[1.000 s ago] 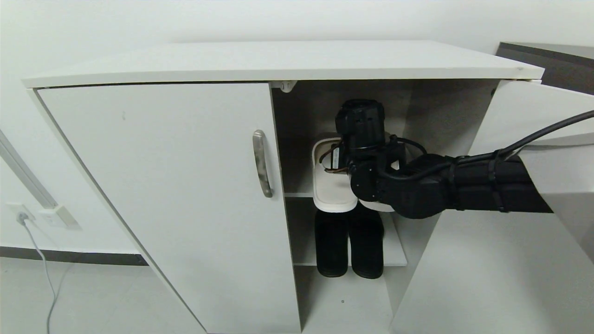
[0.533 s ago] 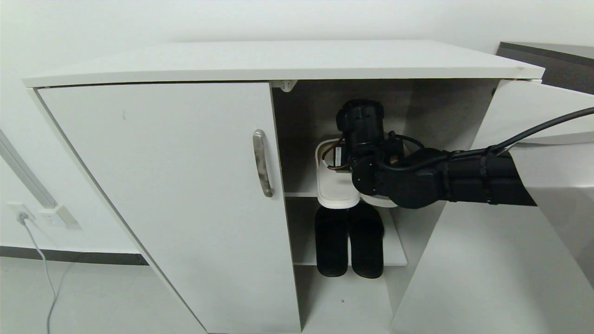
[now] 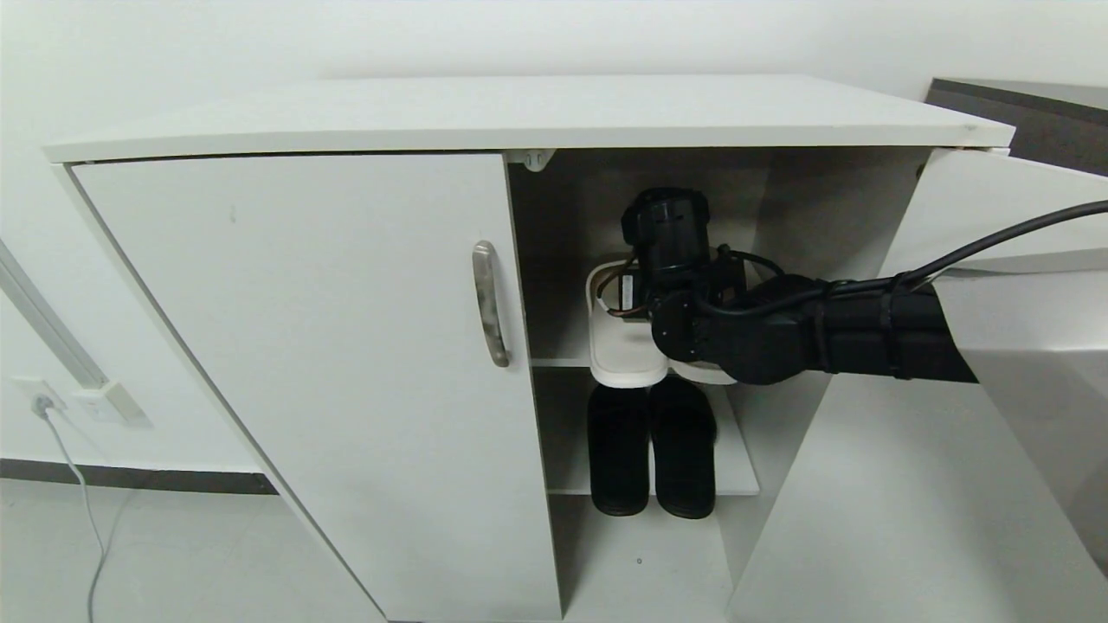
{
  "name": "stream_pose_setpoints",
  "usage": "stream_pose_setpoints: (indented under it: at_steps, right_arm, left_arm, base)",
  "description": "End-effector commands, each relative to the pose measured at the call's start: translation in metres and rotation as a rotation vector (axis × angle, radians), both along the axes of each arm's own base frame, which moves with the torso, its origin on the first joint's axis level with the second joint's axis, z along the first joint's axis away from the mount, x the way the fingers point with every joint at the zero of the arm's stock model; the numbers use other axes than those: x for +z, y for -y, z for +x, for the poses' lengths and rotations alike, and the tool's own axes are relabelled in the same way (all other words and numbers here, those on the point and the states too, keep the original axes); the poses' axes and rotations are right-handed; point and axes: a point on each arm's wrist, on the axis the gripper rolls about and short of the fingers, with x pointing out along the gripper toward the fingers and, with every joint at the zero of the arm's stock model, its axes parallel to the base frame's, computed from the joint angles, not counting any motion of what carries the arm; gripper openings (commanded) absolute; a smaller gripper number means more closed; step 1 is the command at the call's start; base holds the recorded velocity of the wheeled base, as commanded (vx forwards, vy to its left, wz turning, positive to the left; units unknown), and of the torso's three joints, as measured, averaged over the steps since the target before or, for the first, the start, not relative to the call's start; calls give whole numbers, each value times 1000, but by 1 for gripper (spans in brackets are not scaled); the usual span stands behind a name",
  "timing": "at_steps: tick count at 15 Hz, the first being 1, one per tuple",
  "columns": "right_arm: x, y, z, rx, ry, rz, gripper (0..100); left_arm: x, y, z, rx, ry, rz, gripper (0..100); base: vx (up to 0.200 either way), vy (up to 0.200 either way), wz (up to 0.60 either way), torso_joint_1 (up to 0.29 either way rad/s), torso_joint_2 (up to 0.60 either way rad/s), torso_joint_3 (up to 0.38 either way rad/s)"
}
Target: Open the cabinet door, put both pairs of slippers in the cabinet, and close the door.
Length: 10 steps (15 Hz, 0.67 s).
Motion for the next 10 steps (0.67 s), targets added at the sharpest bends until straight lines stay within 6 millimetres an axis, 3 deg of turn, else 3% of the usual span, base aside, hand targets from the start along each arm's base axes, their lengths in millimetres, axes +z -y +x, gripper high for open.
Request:
stream_pose_setpoints:
  at_steps: [1,4,10]
  right_arm:
    - [-2,-1,1,1,-1,-1,100]
    - [0,-1,-4,4,-4,-5,100]
    - [9,6,-33,27,-18,-18,100]
  left_arm:
    - [0,0,0,1,0,-1,0]
    - [0,0,0,1,0,-2,0]
    - [0,0,0,1,0,-2,0]
  base:
    - [0,0,0,0,0,0]
    - [0,0,0,0,0,0]
    - [0,0,0,0,0,0]
